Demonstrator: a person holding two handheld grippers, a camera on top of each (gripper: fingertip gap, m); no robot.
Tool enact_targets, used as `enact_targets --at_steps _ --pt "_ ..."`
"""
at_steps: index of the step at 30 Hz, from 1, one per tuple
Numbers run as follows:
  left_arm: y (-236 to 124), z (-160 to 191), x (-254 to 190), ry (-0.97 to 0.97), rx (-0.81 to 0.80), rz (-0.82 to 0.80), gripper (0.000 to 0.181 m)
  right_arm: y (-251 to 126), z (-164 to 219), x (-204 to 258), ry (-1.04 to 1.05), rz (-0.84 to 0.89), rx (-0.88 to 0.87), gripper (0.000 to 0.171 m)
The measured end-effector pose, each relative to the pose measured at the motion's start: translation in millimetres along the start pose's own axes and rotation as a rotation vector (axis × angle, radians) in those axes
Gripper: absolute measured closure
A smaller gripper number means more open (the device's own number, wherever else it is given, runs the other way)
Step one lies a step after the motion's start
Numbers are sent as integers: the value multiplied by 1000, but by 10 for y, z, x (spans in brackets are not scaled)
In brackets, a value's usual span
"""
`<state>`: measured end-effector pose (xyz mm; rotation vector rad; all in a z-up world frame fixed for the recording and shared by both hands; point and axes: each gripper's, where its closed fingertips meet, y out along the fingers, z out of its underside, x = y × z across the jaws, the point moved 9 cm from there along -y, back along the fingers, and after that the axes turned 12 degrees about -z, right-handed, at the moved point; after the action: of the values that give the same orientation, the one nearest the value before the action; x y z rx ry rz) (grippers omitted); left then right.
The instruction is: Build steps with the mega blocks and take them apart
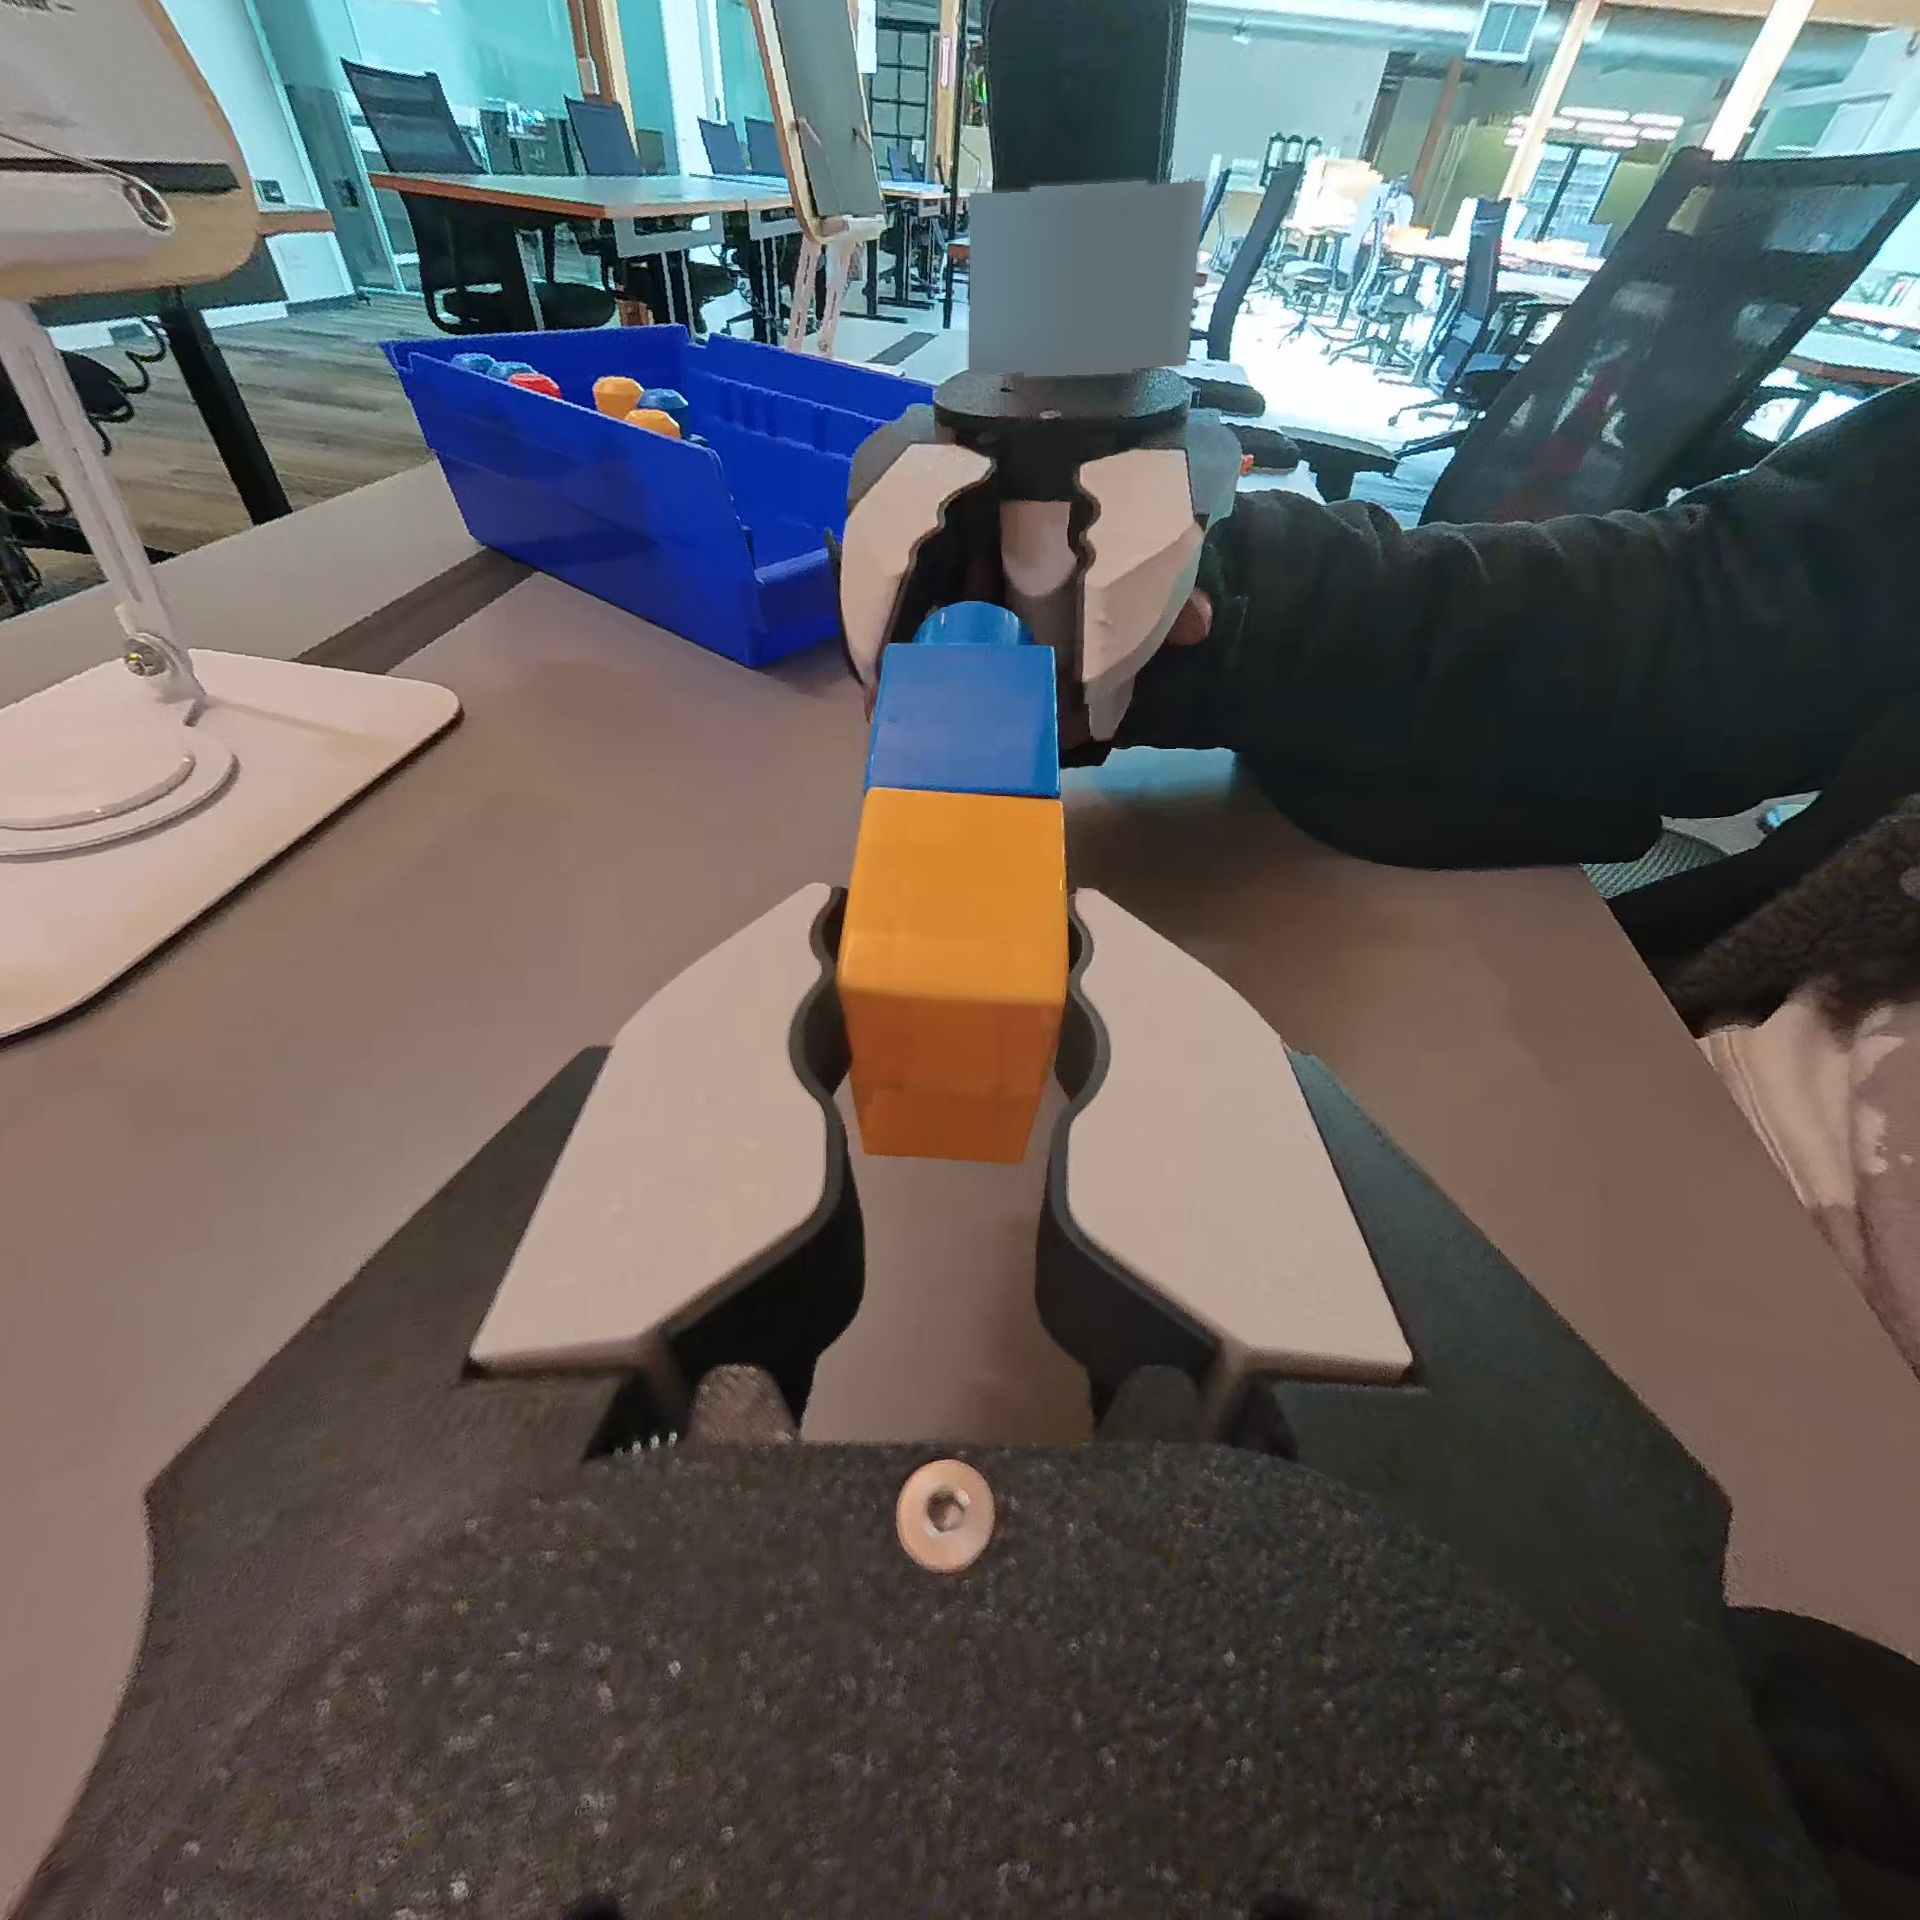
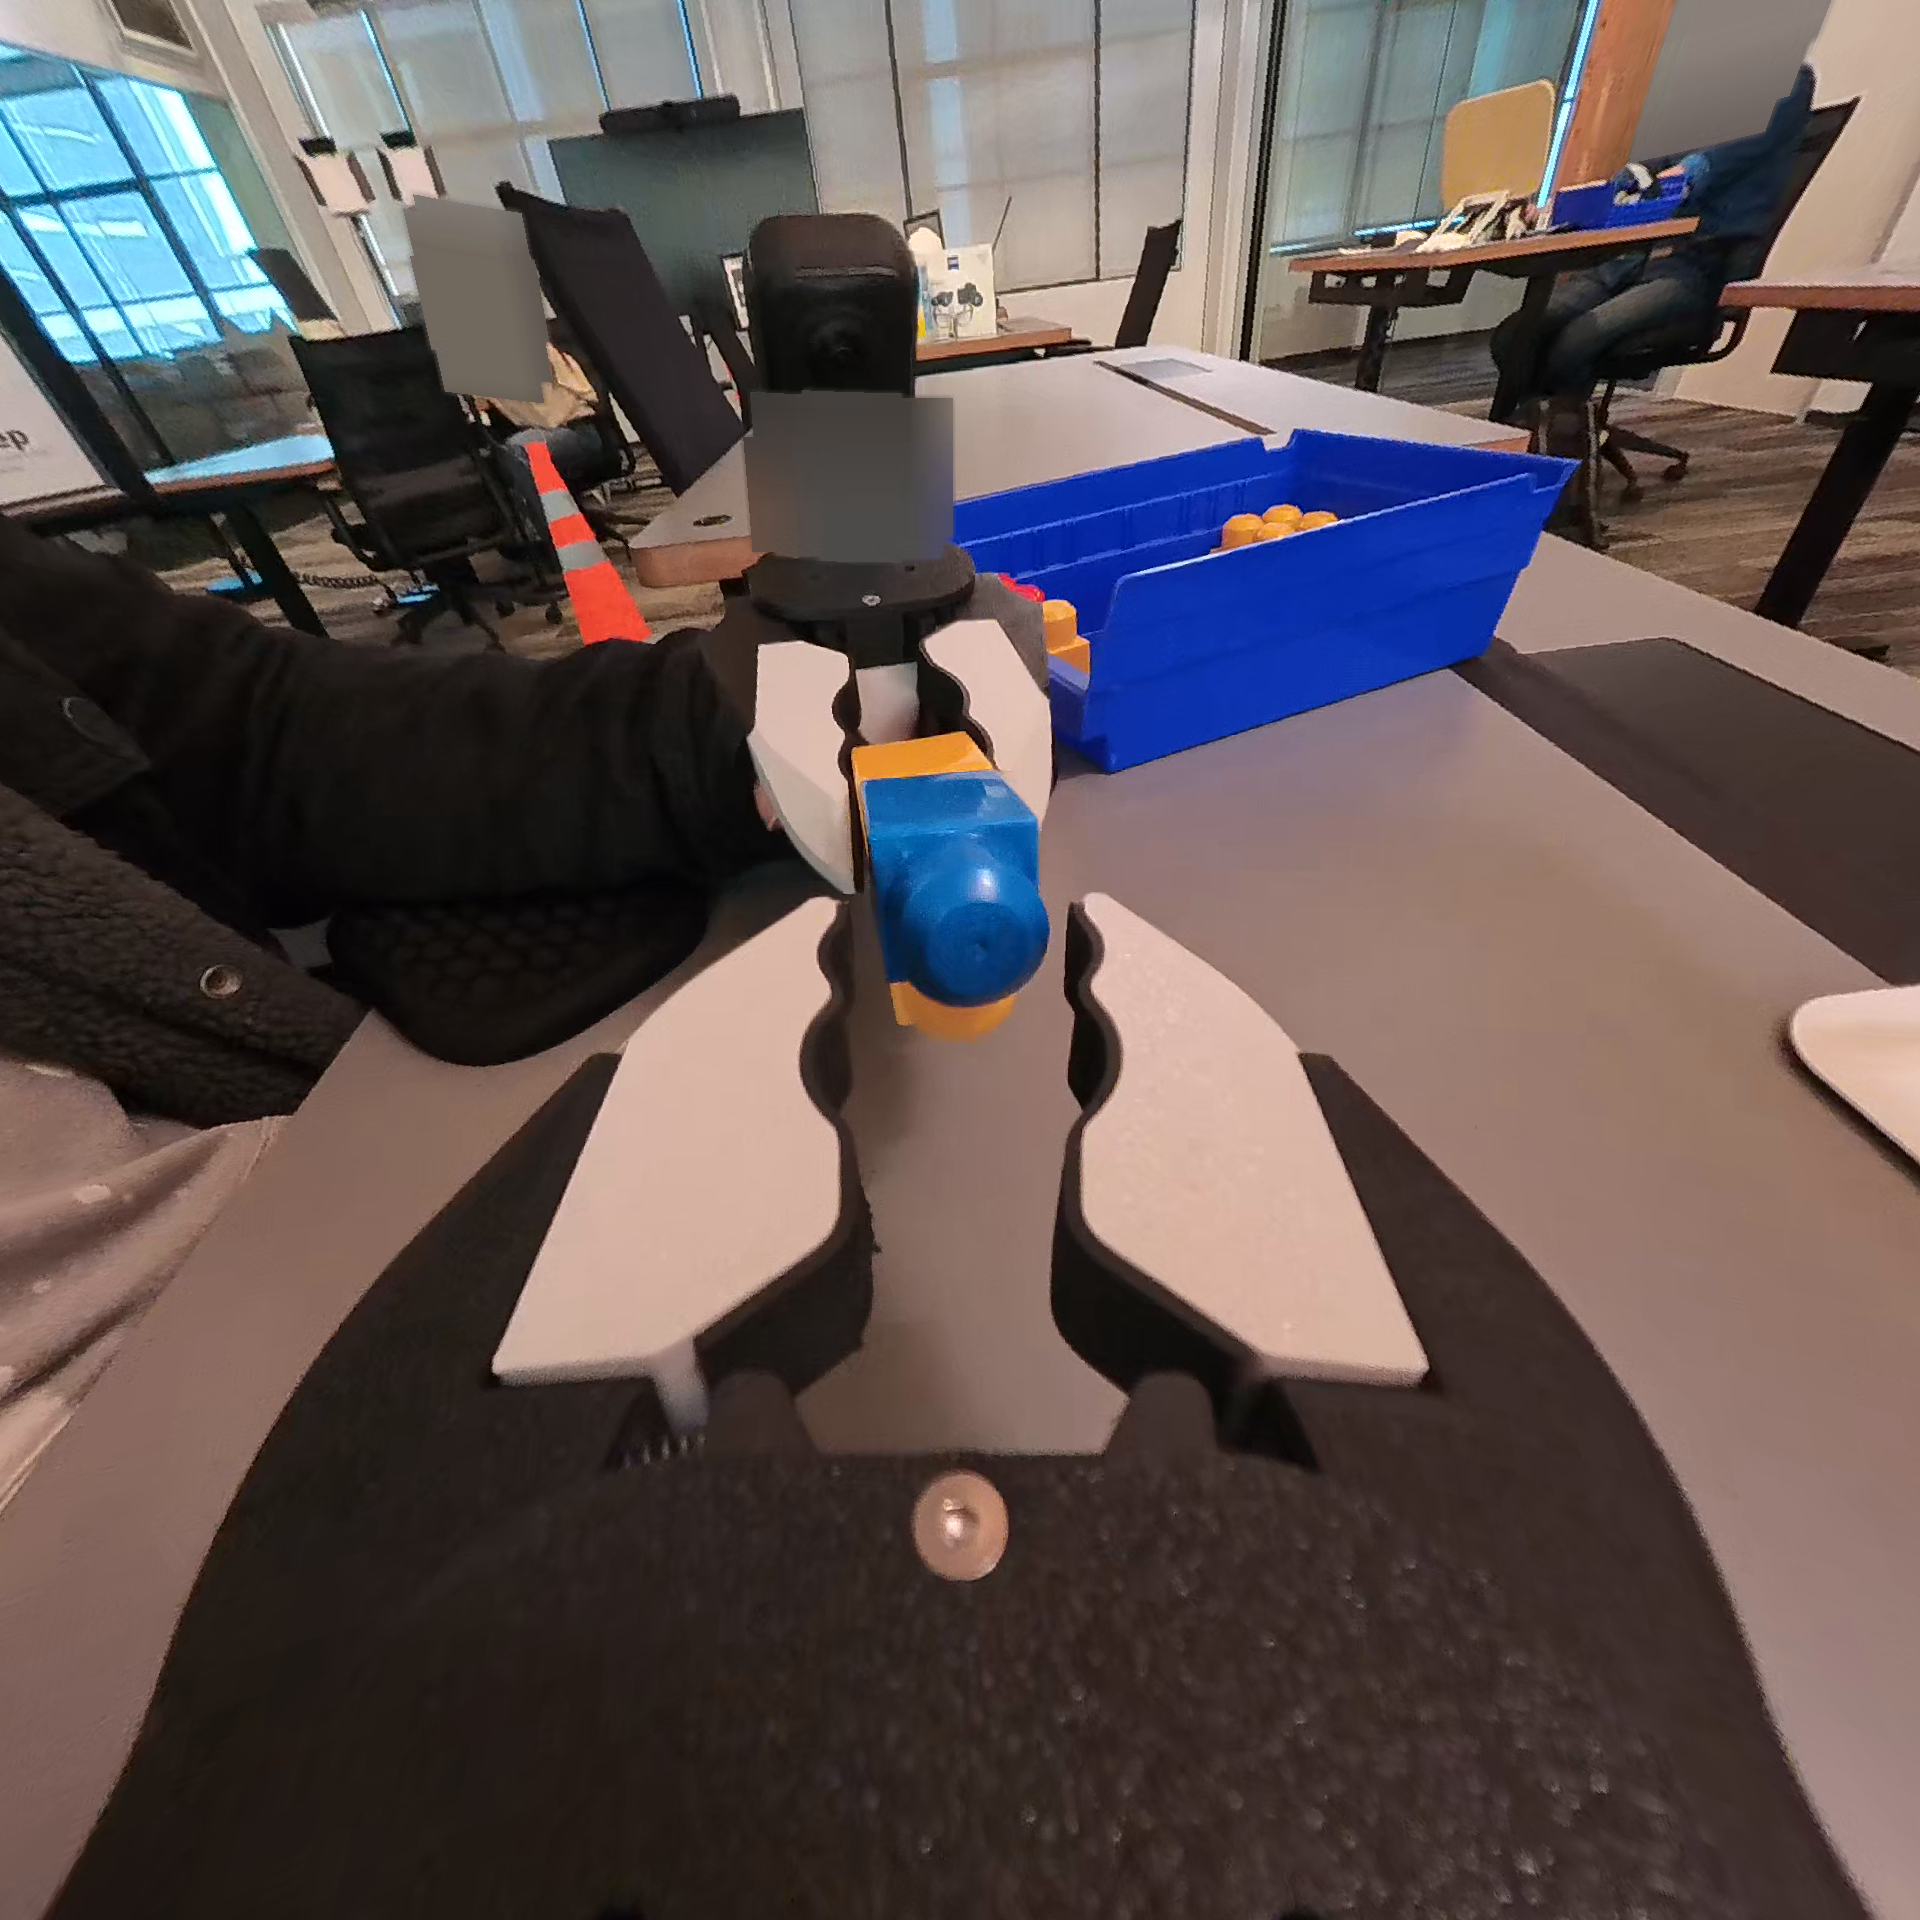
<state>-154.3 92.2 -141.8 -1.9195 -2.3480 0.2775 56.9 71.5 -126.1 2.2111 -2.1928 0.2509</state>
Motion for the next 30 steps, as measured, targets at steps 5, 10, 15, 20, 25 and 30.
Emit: enact_targets --at_steps 5,10,15,20,25,30 --pt "22 -2 -36 4 1 25 143 14 -13 31 -6 -25 37 141" --pt "37 2 -35 43 30 -9 143 -48 -157 78 -45 11 129 142" --pt "-19 14 99 22 32 -121 147 -531 -535 32 -97 147 221 142" --pt "-45 1 164 14 17 -202 162 -1296 -1091 -74 -104 329 454 142" --pt "-109 -44 257 0 -33 -332 181 -1975 -1479 -215 -37 493 666 142" --pt "-234 -121 353 -23 -150 -491 181 -2362 -1437 -408 74 569 829 142"
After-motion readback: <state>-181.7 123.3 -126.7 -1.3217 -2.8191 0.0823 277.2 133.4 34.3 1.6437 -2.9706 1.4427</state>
